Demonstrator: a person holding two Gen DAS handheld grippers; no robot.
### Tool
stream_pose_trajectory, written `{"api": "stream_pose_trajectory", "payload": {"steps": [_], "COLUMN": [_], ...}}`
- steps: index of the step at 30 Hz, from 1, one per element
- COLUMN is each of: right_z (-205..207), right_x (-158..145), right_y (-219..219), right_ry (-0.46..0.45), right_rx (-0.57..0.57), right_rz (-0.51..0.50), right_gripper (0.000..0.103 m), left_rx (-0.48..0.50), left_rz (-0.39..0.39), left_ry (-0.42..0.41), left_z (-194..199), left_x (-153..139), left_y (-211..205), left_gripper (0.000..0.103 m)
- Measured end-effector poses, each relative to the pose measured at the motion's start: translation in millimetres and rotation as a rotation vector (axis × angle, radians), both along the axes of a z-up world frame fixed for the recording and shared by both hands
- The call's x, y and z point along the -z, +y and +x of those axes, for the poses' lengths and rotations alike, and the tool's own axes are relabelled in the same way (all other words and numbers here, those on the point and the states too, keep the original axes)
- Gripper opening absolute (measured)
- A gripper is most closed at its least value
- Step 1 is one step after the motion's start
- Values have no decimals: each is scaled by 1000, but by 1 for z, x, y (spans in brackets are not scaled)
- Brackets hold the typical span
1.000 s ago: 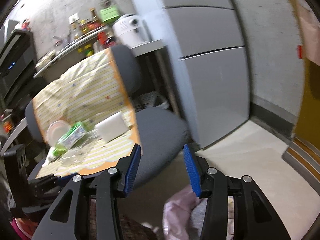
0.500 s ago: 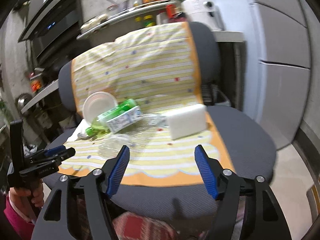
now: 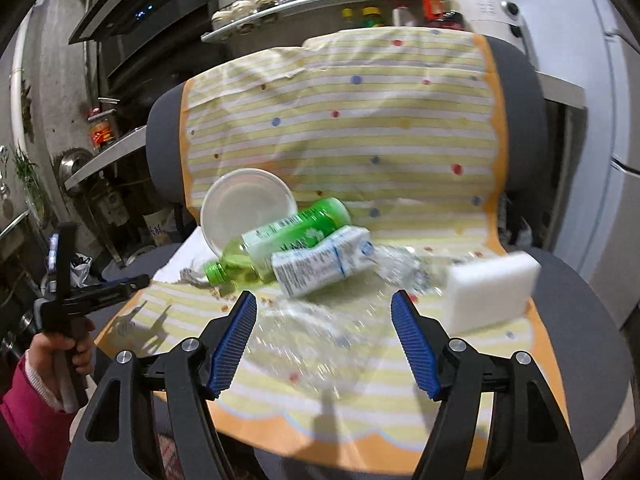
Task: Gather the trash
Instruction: 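Return to the chair and grasp the white tissue with the left tool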
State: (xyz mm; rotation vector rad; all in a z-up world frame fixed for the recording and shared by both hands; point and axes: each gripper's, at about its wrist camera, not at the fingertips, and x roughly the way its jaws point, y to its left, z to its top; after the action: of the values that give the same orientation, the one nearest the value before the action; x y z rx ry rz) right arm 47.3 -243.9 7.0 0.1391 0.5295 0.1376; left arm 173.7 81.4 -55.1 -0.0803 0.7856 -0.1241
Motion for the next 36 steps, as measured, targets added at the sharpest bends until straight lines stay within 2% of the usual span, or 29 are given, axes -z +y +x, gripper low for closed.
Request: {"api": "stream_pose_trajectory", "payload": {"steps": [7,9,12,13,14,15,16,17,18,20,23,27,30,36], "right_z": [23,26,29,29,29,28,27,25,23,16,9,2,2,19], "right_x": [-5,-2,4,6,7,9,10,10,10,9,9,9,7,-3], "right_y": [14,13,9,8,6,5,4,3,3,4,6,16,33,87], "right_ry": [-16,-5,16,22,29,35,39,42,42,36,37,47,45,16], "right_rx": [-14,-7,8,13,19,24,27,28,28,27,19,-23,-69,-191], "right_rz": [-4,0,4,5,8,14,19,24,25,19,25,38,38,15], "right_gripper": [70,70,70,70,70,70,70,70,70,70,70,70,70,70], "left_rx": [24,28,48,55,60,63,66,71,75,87,151,112,62,-4], "left_rz": [34,61,128,154,163,156,135,102,61,36,-56,-39,-61,-51], "left_ry": [129,179,185,182,178,173,170,165,150,99,45,-25,-91,-195], "left_z": [68,84,89,87,86,83,82,79,73,56,11,-43,-74,-93], "left_x": [22,32,35,36,37,35,35,33,30,20,4,-15,-35,-64], "left_y": [-3,-7,-14,-18,-19,-18,-16,-12,-7,-4,-1,5,18,44], "left_gripper": [54,54,52,47,35,9,0,0,0,0,0,0,0,0]}}
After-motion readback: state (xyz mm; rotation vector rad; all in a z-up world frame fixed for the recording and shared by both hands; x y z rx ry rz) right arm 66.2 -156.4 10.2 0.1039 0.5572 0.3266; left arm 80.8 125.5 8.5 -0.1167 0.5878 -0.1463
